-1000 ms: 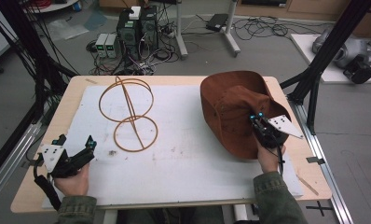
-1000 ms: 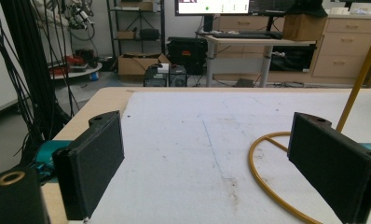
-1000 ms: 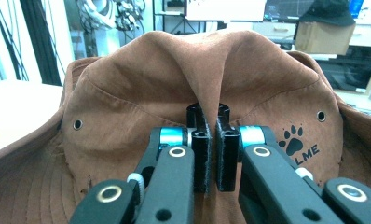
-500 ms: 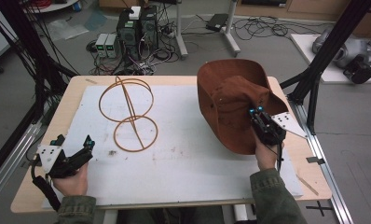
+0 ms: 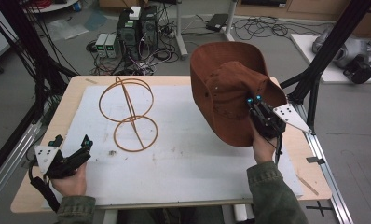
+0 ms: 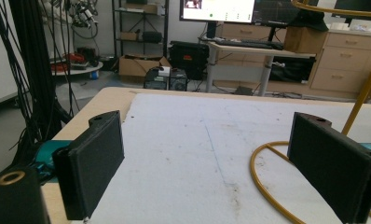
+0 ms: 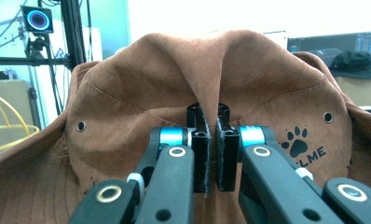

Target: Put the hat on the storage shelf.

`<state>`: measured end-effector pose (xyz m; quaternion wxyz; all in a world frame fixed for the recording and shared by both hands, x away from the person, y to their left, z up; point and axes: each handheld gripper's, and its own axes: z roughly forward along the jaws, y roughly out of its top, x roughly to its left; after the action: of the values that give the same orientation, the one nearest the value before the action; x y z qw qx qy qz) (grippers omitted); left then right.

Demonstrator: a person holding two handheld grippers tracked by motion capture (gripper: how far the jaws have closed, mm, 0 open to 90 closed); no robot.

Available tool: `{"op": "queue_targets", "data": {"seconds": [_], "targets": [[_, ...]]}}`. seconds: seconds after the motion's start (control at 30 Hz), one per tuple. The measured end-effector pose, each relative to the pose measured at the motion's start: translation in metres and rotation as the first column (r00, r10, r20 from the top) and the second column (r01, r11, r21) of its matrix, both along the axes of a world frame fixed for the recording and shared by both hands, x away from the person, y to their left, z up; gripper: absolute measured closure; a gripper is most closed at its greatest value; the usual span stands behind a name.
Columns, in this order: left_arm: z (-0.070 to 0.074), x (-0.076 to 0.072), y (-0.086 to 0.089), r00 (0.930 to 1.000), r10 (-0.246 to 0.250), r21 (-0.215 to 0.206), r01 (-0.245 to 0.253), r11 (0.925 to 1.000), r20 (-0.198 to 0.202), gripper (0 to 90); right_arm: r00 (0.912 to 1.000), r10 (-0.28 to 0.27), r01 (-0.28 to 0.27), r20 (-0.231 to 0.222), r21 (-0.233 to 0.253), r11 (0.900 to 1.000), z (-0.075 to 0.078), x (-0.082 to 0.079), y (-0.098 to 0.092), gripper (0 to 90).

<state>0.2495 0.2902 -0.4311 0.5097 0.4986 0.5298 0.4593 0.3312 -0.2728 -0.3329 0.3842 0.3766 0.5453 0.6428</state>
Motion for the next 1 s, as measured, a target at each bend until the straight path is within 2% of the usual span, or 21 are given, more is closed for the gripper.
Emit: {"op": "queue_targets", "data": {"seconds": [0.33,0.63,0.77,1.0], "targets": [[0.000,0.000,-0.001,1.0000,-0.003,0.004,0.003,1.0000,0.000,11.0,0.9989,0.032,-0.033,0.034,0.013,0.999,0.024,0.003,0.018,87.9],[0.000,0.001,-0.001,1.0000,-0.009,0.009,0.009,0.9999,-0.001,11.0,0.9960,0.081,-0.082,0.039,0.030,0.996,0.033,0.008,0.041,87.9],[0.000,0.001,-0.001,1.0000,-0.008,0.009,0.008,0.9999,0.001,11.0,0.9914,0.121,-0.123,0.048,0.042,0.991,0.040,0.012,0.061,87.8],[0.000,0.001,0.000,1.0000,-0.008,0.014,0.008,0.9999,0.000,11.0,0.9827,0.171,-0.175,0.071,0.052,0.983,0.050,0.014,0.086,87.8]]}}
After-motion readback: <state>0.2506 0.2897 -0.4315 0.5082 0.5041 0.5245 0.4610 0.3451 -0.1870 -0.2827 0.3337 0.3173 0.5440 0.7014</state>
